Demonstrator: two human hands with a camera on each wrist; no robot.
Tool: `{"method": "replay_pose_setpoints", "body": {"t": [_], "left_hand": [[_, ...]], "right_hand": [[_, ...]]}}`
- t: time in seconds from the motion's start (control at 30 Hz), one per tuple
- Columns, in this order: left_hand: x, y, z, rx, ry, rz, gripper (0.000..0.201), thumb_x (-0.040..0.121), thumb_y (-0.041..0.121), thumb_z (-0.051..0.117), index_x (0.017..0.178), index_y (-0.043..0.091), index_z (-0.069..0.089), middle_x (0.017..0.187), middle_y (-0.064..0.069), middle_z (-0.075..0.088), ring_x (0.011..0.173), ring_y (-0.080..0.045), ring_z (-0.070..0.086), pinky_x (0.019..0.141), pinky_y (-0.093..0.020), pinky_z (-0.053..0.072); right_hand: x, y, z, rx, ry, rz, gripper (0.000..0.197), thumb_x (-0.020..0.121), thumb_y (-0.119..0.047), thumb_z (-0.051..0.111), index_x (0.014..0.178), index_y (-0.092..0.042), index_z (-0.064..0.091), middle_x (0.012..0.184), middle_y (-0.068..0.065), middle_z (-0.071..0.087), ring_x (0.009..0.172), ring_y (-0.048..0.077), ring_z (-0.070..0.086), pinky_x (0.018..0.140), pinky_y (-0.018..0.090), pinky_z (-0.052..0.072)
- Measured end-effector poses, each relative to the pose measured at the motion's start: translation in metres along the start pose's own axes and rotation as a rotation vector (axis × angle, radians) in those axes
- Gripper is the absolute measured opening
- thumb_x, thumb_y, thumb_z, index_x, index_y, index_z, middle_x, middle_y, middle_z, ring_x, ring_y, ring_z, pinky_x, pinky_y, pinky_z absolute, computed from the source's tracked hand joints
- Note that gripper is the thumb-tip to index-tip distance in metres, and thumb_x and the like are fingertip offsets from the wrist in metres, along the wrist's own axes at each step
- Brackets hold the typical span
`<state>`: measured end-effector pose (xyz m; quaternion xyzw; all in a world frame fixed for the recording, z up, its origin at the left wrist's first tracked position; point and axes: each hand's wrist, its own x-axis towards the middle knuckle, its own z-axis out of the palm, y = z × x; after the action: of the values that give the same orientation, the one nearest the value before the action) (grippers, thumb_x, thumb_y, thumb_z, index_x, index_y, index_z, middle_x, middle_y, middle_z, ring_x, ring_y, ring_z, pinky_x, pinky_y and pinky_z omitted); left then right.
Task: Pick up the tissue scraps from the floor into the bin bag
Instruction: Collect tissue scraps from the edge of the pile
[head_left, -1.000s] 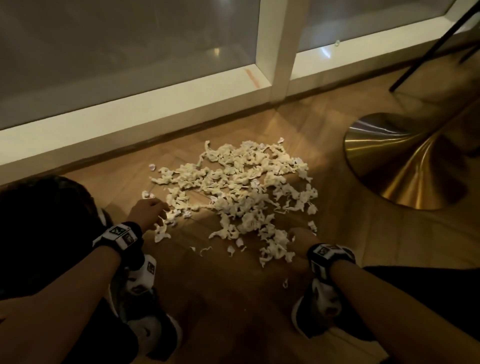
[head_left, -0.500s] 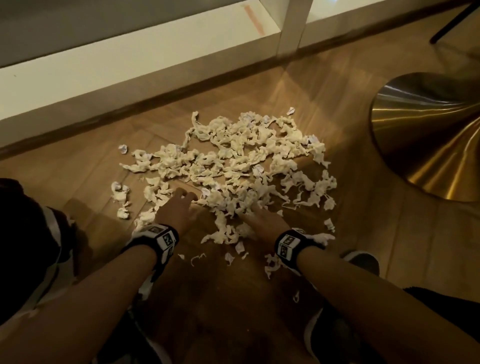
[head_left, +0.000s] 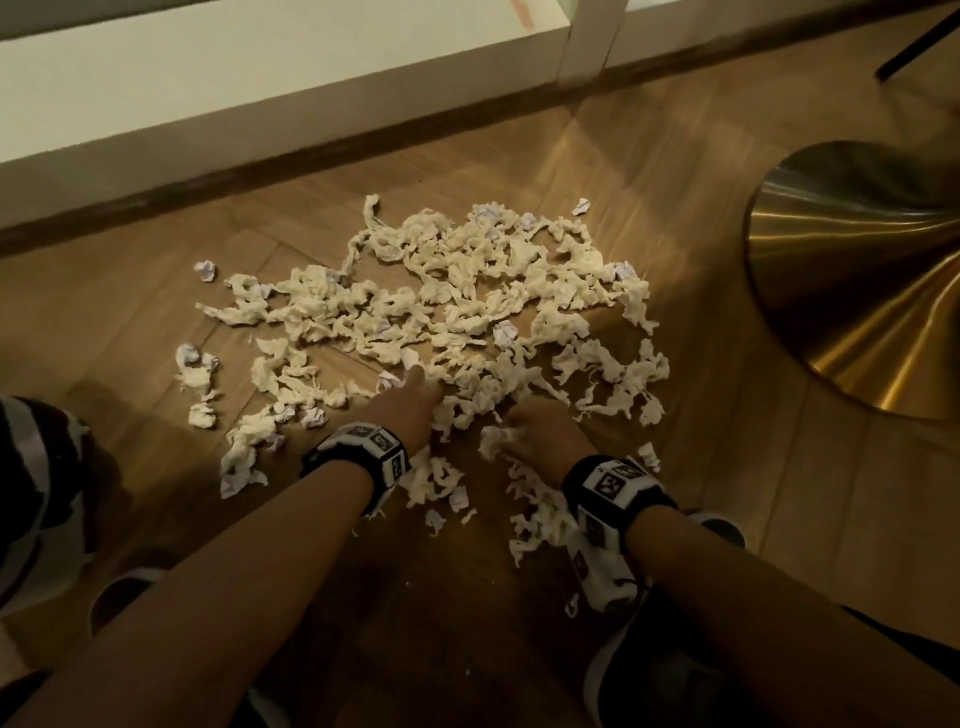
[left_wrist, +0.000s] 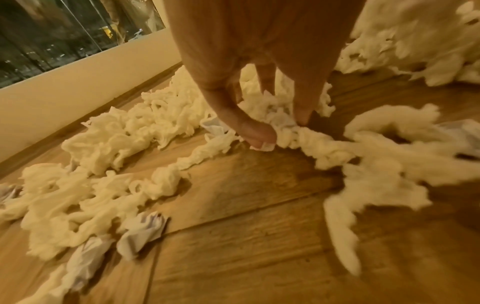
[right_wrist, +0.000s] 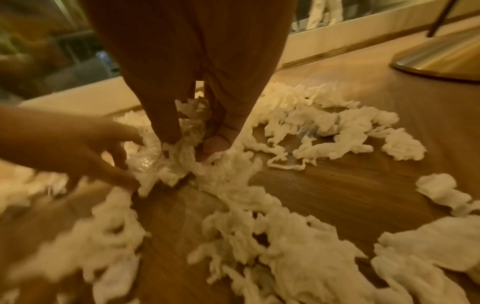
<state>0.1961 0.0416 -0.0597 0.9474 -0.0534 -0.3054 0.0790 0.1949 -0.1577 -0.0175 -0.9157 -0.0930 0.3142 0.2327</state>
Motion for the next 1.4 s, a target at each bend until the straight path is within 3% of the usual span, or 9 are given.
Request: {"method": "replay_pose_setpoints", "body": {"t": [0.3,0.47,0.57,0.7,0.9,0.97,1.17,1.27,1.4], "left_hand": [[-0.025,-0.01,-0.037,-0.242,0.004,-0.042,0.03,0.089,0.032,0.062,0.109,0.01,0.068,0.112,-0.009,0.063,0.103,-0.025,0.058,0.086,-0.032,0.046],[-0.073,-0.008,-0.061,-0.302,0.084,-0.063,0.032,0.088,0.031,0.065,0.112,0.01,0.068,0.12,-0.009,0.063,0.11,-0.022,0.057,0.091,-0.029,0.043],[-0.109,0.007,-0.075,-0.396,0.122,-0.086,0.028,0.088,0.025,0.063,0.111,0.009,0.068,0.119,-0.008,0.063,0.103,-0.021,0.058,0.081,-0.026,0.043],[-0.158,0.032,-0.08,-0.496,0.085,-0.115,0.023,0.094,0.024,0.055,0.108,0.012,0.068,0.104,-0.005,0.063,0.084,-0.016,0.058,0.073,-0.026,0.043],[-0.225,0.065,-0.063,-0.618,0.13,-0.074,0.032,0.099,0.023,0.039,0.069,0.015,0.05,0.072,0.0,0.049,0.063,-0.01,0.044,0.059,-0.023,0.032],[-0.243,0.071,-0.051,-0.688,0.158,-0.098,0.032,0.099,0.02,0.041,0.069,0.014,0.05,0.069,-0.004,0.048,0.06,-0.011,0.04,0.055,-0.023,0.028],[-0.272,0.073,-0.004,-1.063,0.148,-0.183,0.022,0.097,0.025,0.049,0.088,0.013,0.065,0.084,-0.002,0.063,0.078,-0.013,0.056,0.071,-0.025,0.042],[-0.281,0.078,0.006,-1.257,0.186,-0.258,0.02,0.094,0.029,0.055,0.091,0.016,0.069,0.082,-0.003,0.067,0.073,-0.012,0.061,0.068,-0.026,0.049],[-0.288,0.079,0.012,-1.472,0.27,-0.495,0.021,0.092,0.023,0.055,0.077,0.01,0.061,0.069,-0.007,0.057,0.058,-0.017,0.051,0.052,-0.023,0.039]], "right_hand": [[-0.026,-0.012,-0.026,0.185,0.135,0.026,0.024,0.075,-0.014,0.075,0.097,-0.012,0.065,0.108,0.005,0.061,0.099,0.02,0.057,0.087,0.034,0.049],[-0.064,-0.027,-0.035,0.245,0.171,0.057,0.019,0.075,-0.012,0.076,0.093,-0.012,0.068,0.112,0.002,0.058,0.105,0.017,0.055,0.087,0.028,0.048],[-0.093,-0.038,-0.041,0.236,0.174,0.039,0.016,0.073,-0.013,0.078,0.083,-0.014,0.066,0.114,0.001,0.058,0.106,0.016,0.055,0.079,0.021,0.042],[-0.133,-0.055,-0.044,0.254,0.182,0.026,0.017,0.073,-0.011,0.079,0.087,-0.01,0.07,0.111,0.004,0.061,0.1,0.017,0.058,0.082,0.028,0.053],[-0.188,-0.066,-0.024,0.31,0.167,0.038,0.018,0.074,-0.014,0.078,0.091,-0.011,0.072,0.098,0.002,0.063,0.09,0.013,0.06,0.076,0.026,0.054],[-0.204,-0.073,-0.016,0.345,0.132,0.04,0.016,0.075,-0.013,0.077,0.09,-0.012,0.072,0.093,-0.002,0.061,0.089,0.012,0.06,0.077,0.026,0.054],[-0.239,-0.09,0.012,0.537,0.087,0.013,0.007,0.079,-0.013,0.074,0.076,-0.009,0.069,0.069,0.0,0.062,0.045,0.001,0.057,0.043,0.013,0.044],[-0.245,-0.099,0.022,0.55,0.06,-0.031,0.015,0.08,-0.018,0.075,0.086,-0.005,0.072,0.074,0.002,0.064,0.047,0.002,0.058,0.045,0.015,0.045],[-0.251,-0.109,0.024,0.448,0.043,-0.14,0.022,0.082,-0.026,0.073,0.093,-0.007,0.073,0.073,-0.009,0.061,0.055,-0.004,0.053,0.05,0.006,0.039]]}}
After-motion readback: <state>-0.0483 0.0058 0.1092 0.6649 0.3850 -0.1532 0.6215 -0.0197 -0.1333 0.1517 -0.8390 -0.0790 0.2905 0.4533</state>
